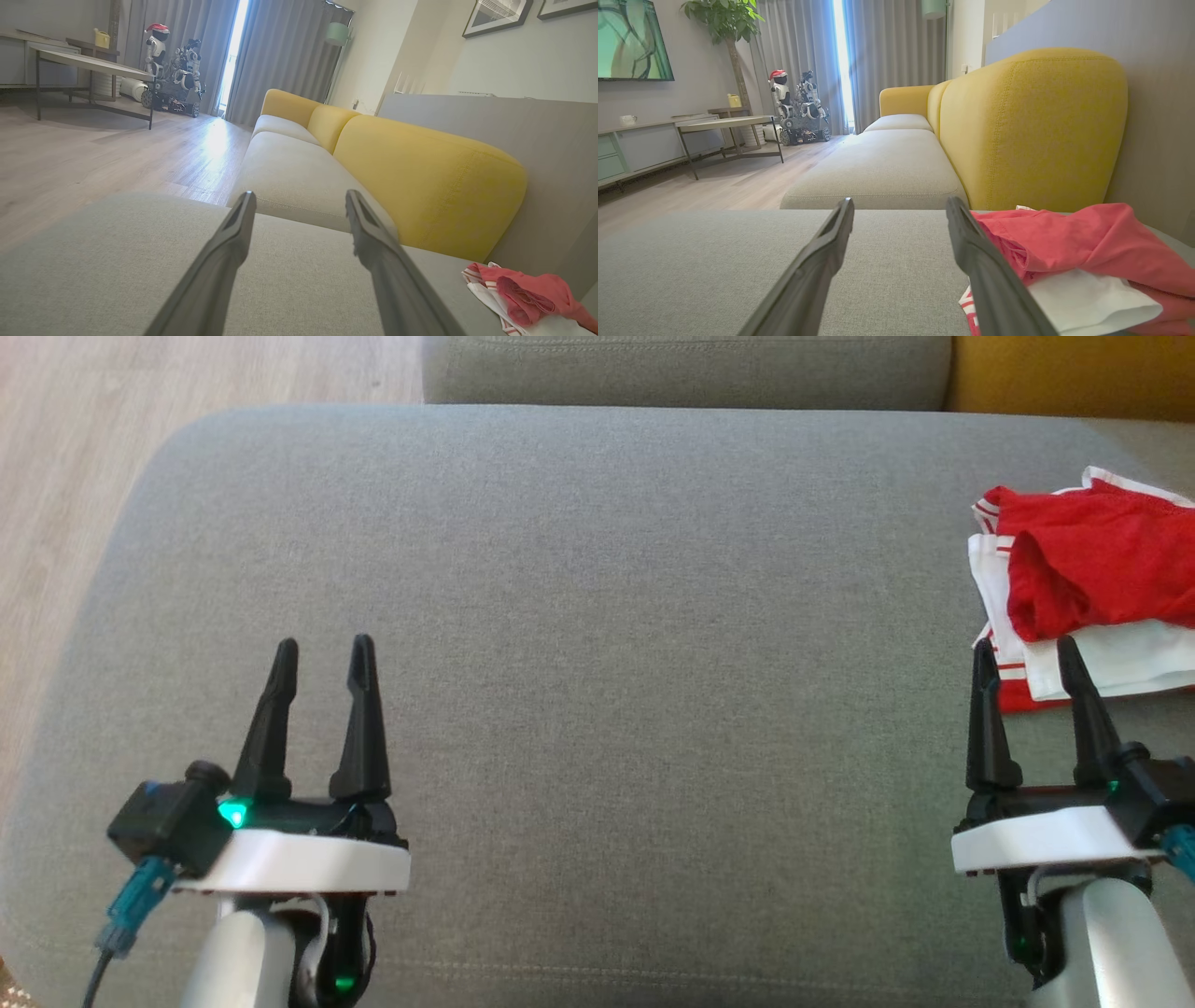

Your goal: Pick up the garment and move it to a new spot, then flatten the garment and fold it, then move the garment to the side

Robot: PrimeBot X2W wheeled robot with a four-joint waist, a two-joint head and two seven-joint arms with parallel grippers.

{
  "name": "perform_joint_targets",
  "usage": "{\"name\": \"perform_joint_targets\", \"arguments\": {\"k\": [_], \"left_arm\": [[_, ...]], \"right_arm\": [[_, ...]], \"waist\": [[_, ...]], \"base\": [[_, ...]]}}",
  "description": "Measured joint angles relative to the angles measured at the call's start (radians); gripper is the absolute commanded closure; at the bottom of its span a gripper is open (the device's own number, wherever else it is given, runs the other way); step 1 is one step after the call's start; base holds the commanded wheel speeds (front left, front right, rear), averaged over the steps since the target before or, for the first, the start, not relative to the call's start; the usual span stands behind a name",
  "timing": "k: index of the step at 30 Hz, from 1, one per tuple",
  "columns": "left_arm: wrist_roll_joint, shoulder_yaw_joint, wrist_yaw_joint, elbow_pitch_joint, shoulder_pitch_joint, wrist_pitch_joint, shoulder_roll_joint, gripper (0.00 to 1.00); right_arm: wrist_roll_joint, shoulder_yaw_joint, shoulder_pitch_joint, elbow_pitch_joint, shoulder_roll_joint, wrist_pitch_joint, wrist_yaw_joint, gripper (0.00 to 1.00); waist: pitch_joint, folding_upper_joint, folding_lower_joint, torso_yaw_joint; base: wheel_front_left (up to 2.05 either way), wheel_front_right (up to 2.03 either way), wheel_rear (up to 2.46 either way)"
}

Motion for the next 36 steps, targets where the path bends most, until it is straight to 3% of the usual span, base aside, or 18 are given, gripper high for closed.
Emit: {"name": "perform_joint_targets", "arguments": {"k": [11,18,25,26,36], "left_arm": [[-0.048,0.007,0.001,0.011,0.004,0.0,0.0,0.0],[-0.136,0.023,-0.06,0.035,0.009,0.0,0.0,0.0],[-0.154,0.055,-0.085,0.027,0.018,0.0,0.0,0.0],[-0.161,0.057,-0.086,0.029,0.018,0.0,-0.001,1.0],[-0.217,0.046,-0.085,0.109,0.06,0.013,-0.002,1.0]], "right_arm": [[0.001,0.015,0.001,-0.001,0.0,0.0,0.0,0.0],[0.001,0.022,0.001,-0.009,0.0,0.0,0.0,0.0],[0.001,0.025,0.001,-0.01,0.0,0.0,0.0,0.0],[0.0,0.026,0.001,-0.008,0.0,0.0,0.0,1.0],[0.07,0.027,0.039,0.068,0.003,0.018,0.0,1.0]], "waist": [[0.002,0.0,0.0,-0.004],[0.012,0.0,0.0,0.002],[0.017,0.0,0.0,0.006],[0.017,0.0,0.0,0.006],[0.012,0.0,0.0,0.0]], "base": [[0.0,0.0,0.0],[0.0,0.0,0.0],[0.0,0.0,0.0],[0.0,0.0,0.0],[0.0,0.0,0.0]]}}
